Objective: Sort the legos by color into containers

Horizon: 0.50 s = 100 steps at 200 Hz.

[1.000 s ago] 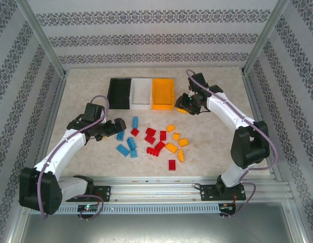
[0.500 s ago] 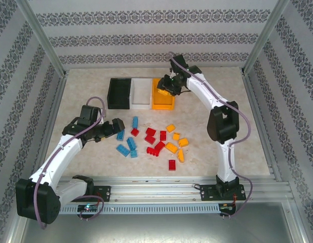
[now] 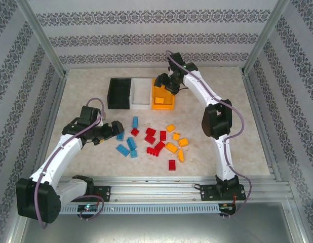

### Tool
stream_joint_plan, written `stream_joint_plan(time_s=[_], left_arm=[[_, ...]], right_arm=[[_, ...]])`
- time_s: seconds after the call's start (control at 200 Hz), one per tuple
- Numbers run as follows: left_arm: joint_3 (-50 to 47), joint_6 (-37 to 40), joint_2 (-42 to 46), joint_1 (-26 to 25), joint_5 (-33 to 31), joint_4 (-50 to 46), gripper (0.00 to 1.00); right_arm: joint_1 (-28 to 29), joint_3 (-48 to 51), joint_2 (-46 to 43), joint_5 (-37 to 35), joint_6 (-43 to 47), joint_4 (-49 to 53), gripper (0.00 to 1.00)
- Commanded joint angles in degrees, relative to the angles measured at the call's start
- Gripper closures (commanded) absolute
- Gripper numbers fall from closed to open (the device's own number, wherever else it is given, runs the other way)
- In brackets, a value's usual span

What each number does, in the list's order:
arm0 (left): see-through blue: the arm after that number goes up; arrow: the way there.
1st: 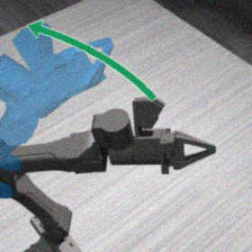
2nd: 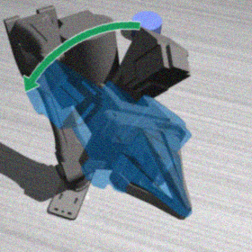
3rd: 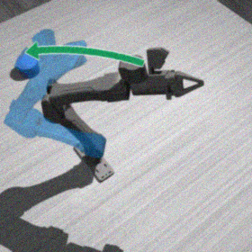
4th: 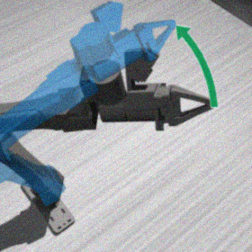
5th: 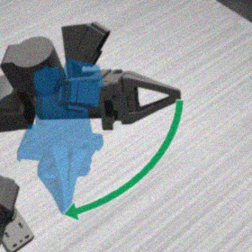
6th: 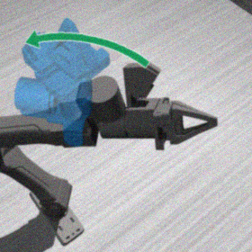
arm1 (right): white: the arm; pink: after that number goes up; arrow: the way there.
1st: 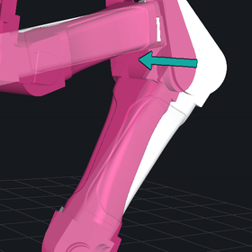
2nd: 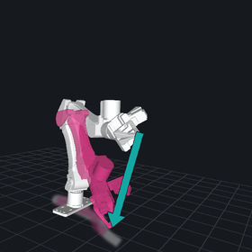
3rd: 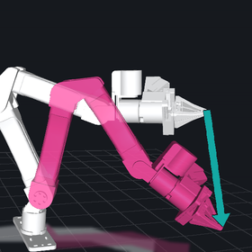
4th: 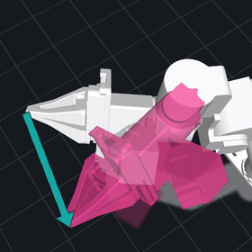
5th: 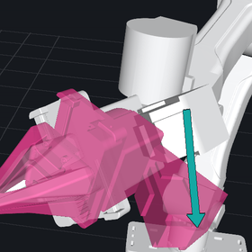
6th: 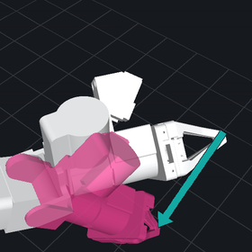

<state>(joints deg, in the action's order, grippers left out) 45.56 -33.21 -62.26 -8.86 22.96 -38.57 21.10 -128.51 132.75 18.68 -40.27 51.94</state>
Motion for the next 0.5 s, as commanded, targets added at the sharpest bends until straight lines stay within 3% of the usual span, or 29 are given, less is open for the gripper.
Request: stream_joint_plan(time_s=[0.0, 0.245, 0.495], left_arm=[[1.8, 1.5, -1.4, 0.6, 1.3, -1.0, 0.00], [2.0, 1.8, -3.8, 0.6, 4.1, 1.8, 0.00], [1.4, 2.0, -7.5, -1.3, 7.4, 5.1, 0.01]], right_arm=[[-0.5, 2.2, -4.7, -2.1, 1.1, 2.3, 0.32], [-0.4, 26.5, -22.9, -7.9, 4.0, 3.6, 0.31], [2.0, 49.6, -34.8, -10.9, 9.7, 7.1, 0.33]])
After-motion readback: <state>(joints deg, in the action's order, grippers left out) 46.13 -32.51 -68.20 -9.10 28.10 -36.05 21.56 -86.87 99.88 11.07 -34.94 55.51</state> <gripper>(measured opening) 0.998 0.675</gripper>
